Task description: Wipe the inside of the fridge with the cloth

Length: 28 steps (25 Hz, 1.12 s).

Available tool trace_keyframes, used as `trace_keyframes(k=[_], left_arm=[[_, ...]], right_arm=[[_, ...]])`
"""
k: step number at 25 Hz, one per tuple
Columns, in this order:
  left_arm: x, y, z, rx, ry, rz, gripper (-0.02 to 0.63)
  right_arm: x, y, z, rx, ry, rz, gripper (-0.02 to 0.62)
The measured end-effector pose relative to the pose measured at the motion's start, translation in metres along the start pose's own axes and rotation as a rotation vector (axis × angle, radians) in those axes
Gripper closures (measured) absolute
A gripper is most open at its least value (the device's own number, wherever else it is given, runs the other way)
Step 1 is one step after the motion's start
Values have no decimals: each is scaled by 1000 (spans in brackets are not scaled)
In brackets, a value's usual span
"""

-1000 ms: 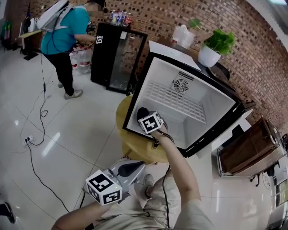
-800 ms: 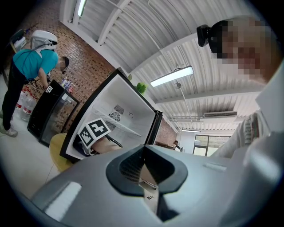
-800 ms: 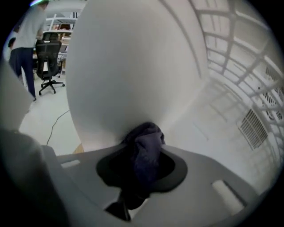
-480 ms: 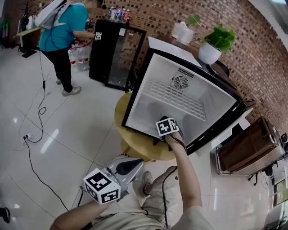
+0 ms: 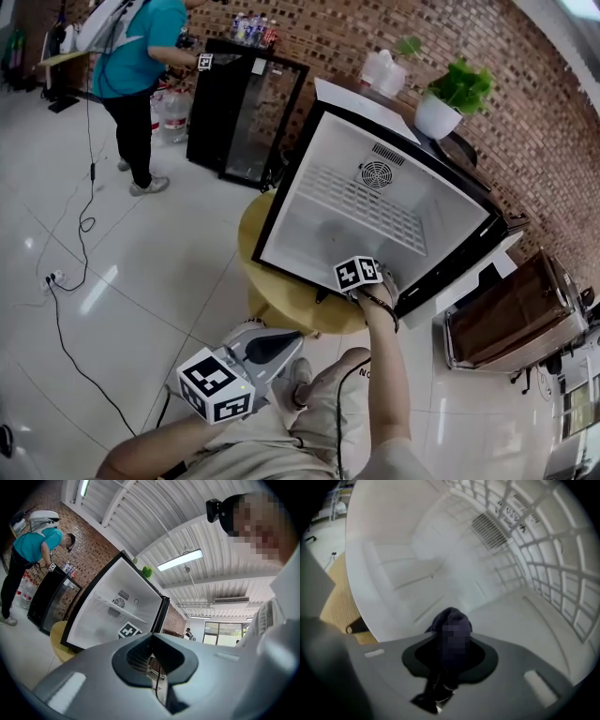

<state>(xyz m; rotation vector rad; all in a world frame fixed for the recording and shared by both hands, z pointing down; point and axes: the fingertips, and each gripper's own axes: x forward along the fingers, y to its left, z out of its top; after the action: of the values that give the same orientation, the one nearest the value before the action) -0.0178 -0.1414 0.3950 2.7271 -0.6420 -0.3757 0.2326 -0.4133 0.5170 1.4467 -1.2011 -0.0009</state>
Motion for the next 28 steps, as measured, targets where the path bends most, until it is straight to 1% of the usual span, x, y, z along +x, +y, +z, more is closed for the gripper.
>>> trace_keyframes(k=[1, 2, 3, 4, 5, 6, 8, 9, 10, 11, 13, 15, 16, 18, 19, 21, 23, 25, 27, 28], left_arm=[[-1, 0, 1, 0, -2, 1, 604], [-3, 1, 2, -2, -4, 3, 604], [-4, 2, 2, -6, -6, 7, 604], [-4, 4, 2, -9, -7, 9, 604], [-5, 5, 1, -12, -5, 11, 604], [-5, 6, 0, -13, -2, 10, 604], [-4, 6, -2, -16, 3, 10, 604], [-4, 6, -2, -18, 3, 10, 604], [-4, 5, -2, -20, 2, 10, 604], [-4, 5, -2, -22, 1, 11, 604], [-4, 5, -2, -25, -3, 13, 604], [-4, 5, -1, -25, -6, 15, 604], [-5, 5, -1, -24, -6, 14, 604], [-4, 6, 0, -21, -4, 11, 604], [-4, 6, 0, -19, -5, 10, 604], [-3, 6, 2, -18, -8, 11, 604], [-3, 5, 1, -20, -5, 9, 604], [-3, 5, -2, -24, 4, 5, 604], [-3, 6, -7, -27, 16, 5, 604], [-3, 6, -9, -28, 20, 6, 604]], right_arm=[[-14, 4, 16, 29, -91, 29, 518], [-32, 13, 35, 67, -189, 91, 518], [-51, 31, 53, 106, -274, 192, 518], [-69, 56, 72, 134, -347, 319, 517], [-85, 84, 92, 140, -417, 443, 517], [-99, 109, 113, 128, -477, 532, 517], [-114, 149, 146, 90, -545, 626, 517], [-117, 166, 157, 75, -552, 655, 517], [-118, 180, 165, 57, -550, 665, 517], [-116, 186, 170, 27, -546, 638, 517], [-113, 181, 175, -47, -555, 528, 517], [-112, 172, 164, -82, -535, 472, 517], [-108, 165, 151, -88, -501, 441, 517], [-90, 138, 115, -75, -392, 343, 517], [-79, 121, 95, -51, -332, 291, 517], [-57, 86, 55, 5, -238, 218, 517], [-40, 55, 18, 63, -164, 162, 517], [-27, 36, -7, 95, -115, 145, 517], [-20, 25, -26, 76, -61, 103, 517], [-19, 22, -34, 40, -33, 64, 517]])
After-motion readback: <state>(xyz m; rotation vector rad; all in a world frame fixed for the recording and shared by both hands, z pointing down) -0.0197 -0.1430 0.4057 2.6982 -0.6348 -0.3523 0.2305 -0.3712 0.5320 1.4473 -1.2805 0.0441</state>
